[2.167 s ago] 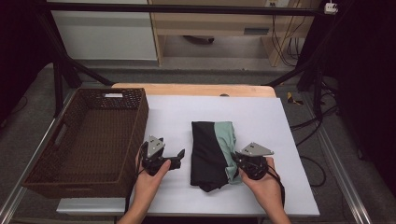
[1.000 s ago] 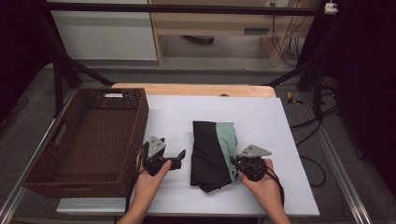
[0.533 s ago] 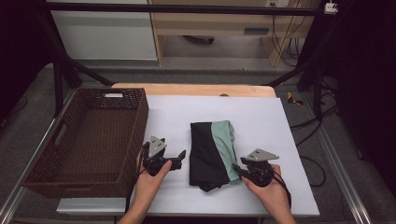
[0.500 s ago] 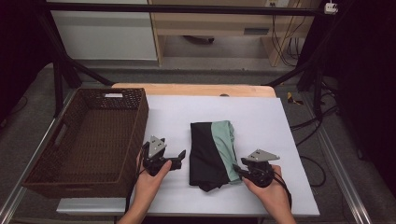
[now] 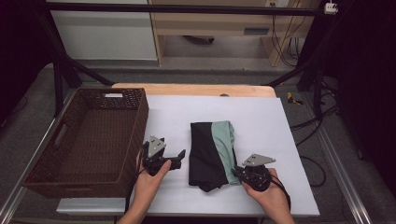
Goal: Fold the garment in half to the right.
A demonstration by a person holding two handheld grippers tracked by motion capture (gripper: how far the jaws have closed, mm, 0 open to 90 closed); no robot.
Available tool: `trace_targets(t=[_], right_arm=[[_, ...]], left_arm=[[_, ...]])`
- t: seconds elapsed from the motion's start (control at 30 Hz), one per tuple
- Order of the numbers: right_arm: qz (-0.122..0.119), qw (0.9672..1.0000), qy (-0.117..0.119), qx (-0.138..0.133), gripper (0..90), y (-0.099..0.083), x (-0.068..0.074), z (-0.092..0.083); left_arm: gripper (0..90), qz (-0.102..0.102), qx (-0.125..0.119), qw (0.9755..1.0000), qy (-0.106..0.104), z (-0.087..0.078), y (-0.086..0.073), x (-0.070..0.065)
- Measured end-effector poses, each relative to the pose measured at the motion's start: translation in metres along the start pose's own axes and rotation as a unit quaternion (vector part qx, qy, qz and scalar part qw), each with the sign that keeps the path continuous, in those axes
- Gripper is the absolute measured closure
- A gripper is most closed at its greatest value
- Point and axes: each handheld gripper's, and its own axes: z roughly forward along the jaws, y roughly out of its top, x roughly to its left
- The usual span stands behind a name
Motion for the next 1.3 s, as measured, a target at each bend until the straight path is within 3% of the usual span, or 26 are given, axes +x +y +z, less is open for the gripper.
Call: trace_targets(t=[0.1, 0.4, 0.5, 0.7, 0.9, 1.07, 1.3], right_arm=[[-0.007, 1.0, -0.001, 0.004, 88.9, 0.001, 0.001, -0.002], [-0.009, 0.9998, -0.01, 0.011, 89.3, -0.006, 0.002, -0.013], [-0.003, 0.9999, -0.009, 0.007, 88.9, -0.008, -0.001, -0.01], [-0.012, 0.9999, 0.003, -0.001, 88.1, -0.009, -0.003, -0.003], [-0.015, 0.9999, 0.0, -0.004, 85.1, -0.008, -0.002, -0.002], [-0.01, 0.9997, -0.01, -0.019, 70.0, -0.008, -0.001, -0.006], [0.006, 0.9998, -0.012, -0.014, 32.6, -0.008, -0.007, -0.008]], left_arm=[[7.0, 0.001, 0.0, 1.0, 0.0, 0.0, 0.0, 0.0], [7.4, 0.0, 0.004, 1.0, 0.003, 0.001, 0.0, 0.002], [7.3, 0.0, 0.008, 1.0, 0.003, 0.002, -0.001, 0.002], [7.3, 0.011, 0.011, 0.9998, 0.009, 0.003, -0.002, 0.0], [7.3, 0.014, 0.015, 0.9998, 0.005, 0.005, -0.003, -0.004], [7.3, 0.017, 0.015, 0.9997, 0.004, 0.005, -0.003, -0.006], [7.3, 0.015, 0.014, 0.9998, 0.005, 0.004, -0.003, -0.003]])
